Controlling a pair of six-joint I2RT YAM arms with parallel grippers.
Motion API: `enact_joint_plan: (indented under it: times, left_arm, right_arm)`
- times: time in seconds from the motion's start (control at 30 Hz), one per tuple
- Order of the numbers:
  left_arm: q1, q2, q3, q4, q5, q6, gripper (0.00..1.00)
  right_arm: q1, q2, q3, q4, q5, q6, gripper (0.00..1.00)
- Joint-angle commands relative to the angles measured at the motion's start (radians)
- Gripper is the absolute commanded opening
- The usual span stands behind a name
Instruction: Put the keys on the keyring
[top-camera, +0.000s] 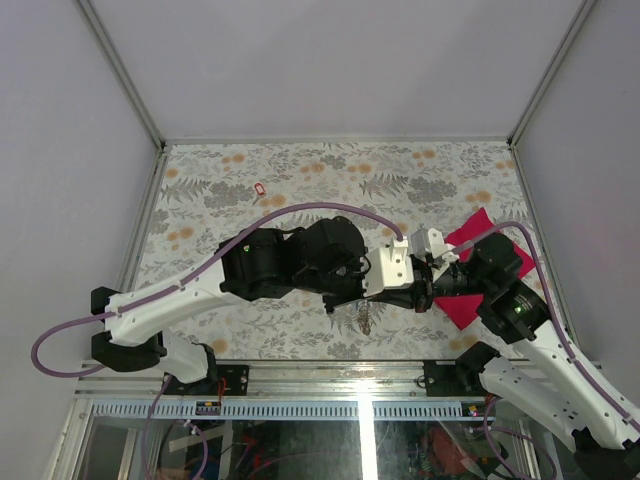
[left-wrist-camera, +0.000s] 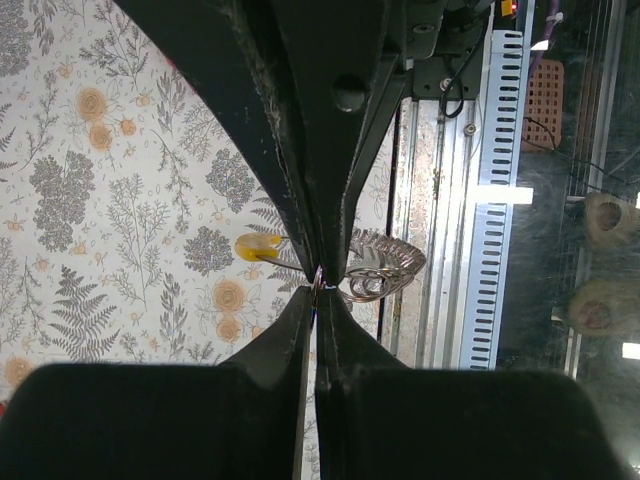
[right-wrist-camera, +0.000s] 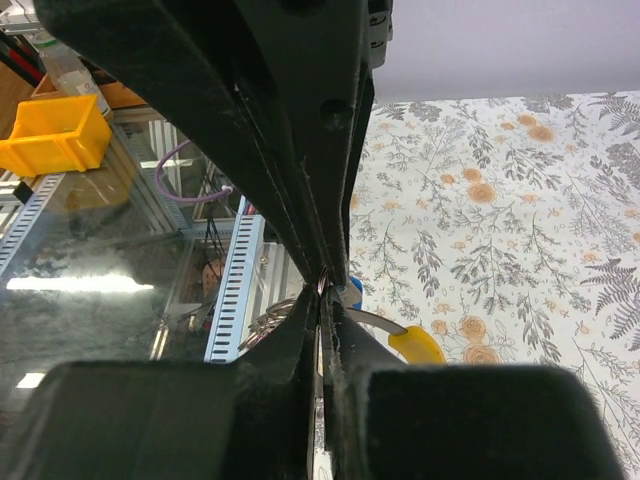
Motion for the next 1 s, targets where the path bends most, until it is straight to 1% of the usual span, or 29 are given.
enact_joint_plan:
  times: [0.0, 0.17, 0.3, 0.63, 0.83, 0.97]
  left_arm:
    - [-0.011, -0.019, 0.008, 0.056, 0.015, 0.012, 0.05]
    - [-0.011, -0.084, -0.068, 0.129, 0.029, -0.004, 0.17]
    - [-0.011, -0.155, -0.147, 0.216, 0.045, -0.023, 0.21]
    - [-0.011, -0.327, -0.355, 0.472, 0.087, -0.066, 0.24]
    - [-0.011, -0.358, -0.395, 0.527, 0.087, -0.076, 0.25]
    - [-0.011, -0.368, -0.416, 0.574, 0.104, -0.084, 0.25]
  right_arm:
    - [-0.004, -0.011, 0.012, 0.074, 0.012, 0.018, 0.0]
    - [-0.003, -0.035, 0.038, 0.06, 0.02, 0.02, 0.0]
    - [-0.003, -0.044, 0.059, 0.047, 0.017, 0.024, 0.0]
    - [-0.003, -0.062, 0.086, 0.065, -0.008, 0.06, 0.0]
    - [-0.003, -0.074, 0.084, 0.115, -0.014, 0.107, 0.0]
    - [-0.003, -0.088, 0.047, 0.221, -0.003, 0.183, 0.0]
